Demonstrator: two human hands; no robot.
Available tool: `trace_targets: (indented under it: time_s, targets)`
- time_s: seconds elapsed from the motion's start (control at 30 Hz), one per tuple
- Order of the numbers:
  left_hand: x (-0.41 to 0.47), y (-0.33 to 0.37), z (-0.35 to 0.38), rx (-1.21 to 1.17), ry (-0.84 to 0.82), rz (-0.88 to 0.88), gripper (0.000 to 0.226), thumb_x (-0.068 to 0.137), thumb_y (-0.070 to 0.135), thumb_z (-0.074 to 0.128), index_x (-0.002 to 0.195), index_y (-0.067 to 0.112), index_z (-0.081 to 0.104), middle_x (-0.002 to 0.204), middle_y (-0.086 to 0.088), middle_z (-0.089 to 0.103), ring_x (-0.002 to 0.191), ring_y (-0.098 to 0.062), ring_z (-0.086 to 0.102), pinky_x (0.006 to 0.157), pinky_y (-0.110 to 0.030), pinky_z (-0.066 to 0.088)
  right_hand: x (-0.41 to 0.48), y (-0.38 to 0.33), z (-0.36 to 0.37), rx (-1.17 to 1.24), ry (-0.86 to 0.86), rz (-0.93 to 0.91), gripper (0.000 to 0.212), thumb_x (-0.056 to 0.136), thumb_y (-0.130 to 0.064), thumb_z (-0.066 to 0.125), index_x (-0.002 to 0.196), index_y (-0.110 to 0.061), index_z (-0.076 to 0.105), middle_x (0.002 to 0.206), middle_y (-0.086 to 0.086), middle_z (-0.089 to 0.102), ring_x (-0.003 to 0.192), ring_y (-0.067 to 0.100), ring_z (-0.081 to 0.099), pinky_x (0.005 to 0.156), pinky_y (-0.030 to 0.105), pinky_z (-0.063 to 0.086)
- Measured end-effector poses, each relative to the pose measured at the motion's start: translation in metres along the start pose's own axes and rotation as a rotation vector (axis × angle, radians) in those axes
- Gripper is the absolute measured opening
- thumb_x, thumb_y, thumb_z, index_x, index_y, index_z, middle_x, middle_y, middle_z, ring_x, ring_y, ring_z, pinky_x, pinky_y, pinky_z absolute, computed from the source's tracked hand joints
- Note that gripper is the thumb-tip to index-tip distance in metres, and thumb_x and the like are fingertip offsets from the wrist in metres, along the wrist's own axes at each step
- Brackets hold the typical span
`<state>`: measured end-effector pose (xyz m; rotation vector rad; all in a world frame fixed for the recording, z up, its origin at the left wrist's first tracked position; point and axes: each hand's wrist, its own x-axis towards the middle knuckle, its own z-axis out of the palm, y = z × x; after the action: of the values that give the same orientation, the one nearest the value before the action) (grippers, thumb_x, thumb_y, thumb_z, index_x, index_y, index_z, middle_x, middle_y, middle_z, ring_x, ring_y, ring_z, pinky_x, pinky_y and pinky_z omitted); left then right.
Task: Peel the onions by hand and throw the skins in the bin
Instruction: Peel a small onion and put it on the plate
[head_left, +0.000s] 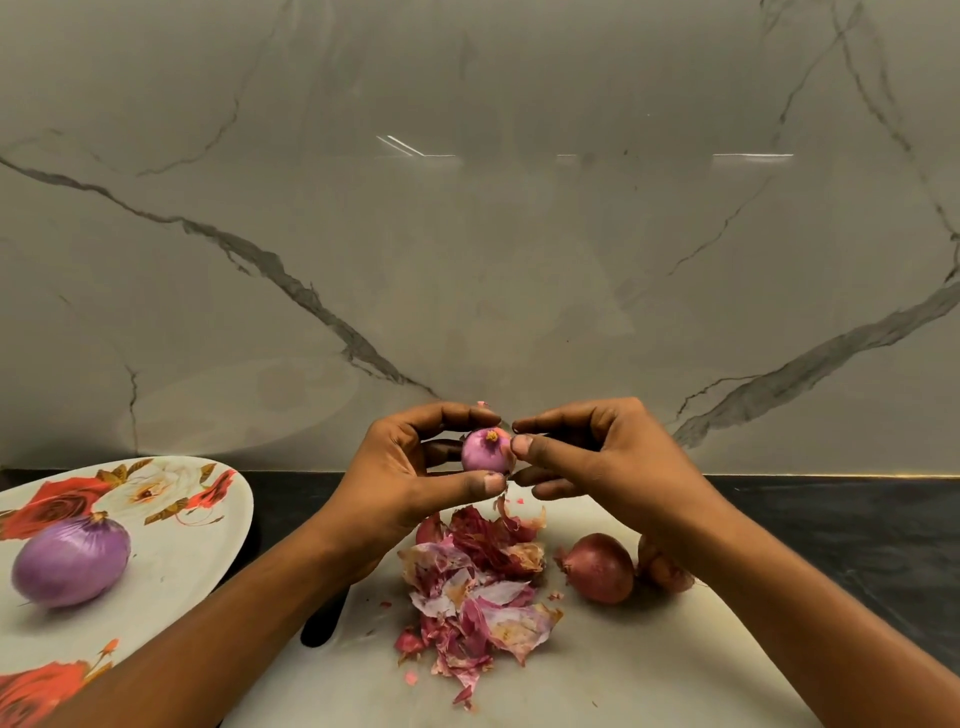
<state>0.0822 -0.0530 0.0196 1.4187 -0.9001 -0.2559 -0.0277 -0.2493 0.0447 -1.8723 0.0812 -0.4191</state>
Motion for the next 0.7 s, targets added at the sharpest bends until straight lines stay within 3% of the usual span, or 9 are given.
trace_targets:
  time_s: [0.43, 0.7]
  targets:
    - [-0.0026, 0.0016, 0.0007, 0.025, -0.044, 0.015, 0.054, 0.068, -0.001, 0.089, 0.118, 0.009, 0.072, 0.121, -0.007, 0.076, 0.108, -0.031, 0.076, 0.086, -0.041, 0.065, -0.0045, -0.0062, -0.0007, 0.012, -0.113, -0.005, 0.023, 0.088, -0.014, 0.080, 0.111, -0.014, 0.081, 0.090, 0.007, 0.082, 0.084, 0.023, 0.080, 0.077, 0.032, 0.066]
    - [-0.0018, 0.0014, 0.0015, 0.046, -0.046, 0.028, 0.054, 0.069, -0.002, 0.089, 0.118, 0.009, 0.072, 0.119, -0.007, 0.076, 0.107, -0.030, 0.076, 0.086, -0.040, 0.065, -0.0013, 0.0009, 0.0007, -0.072, -0.074, -0.053, 0.023, 0.089, -0.011, 0.079, 0.111, -0.015, 0.082, 0.088, 0.005, 0.082, 0.083, 0.023, 0.080, 0.083, 0.044, 0.066]
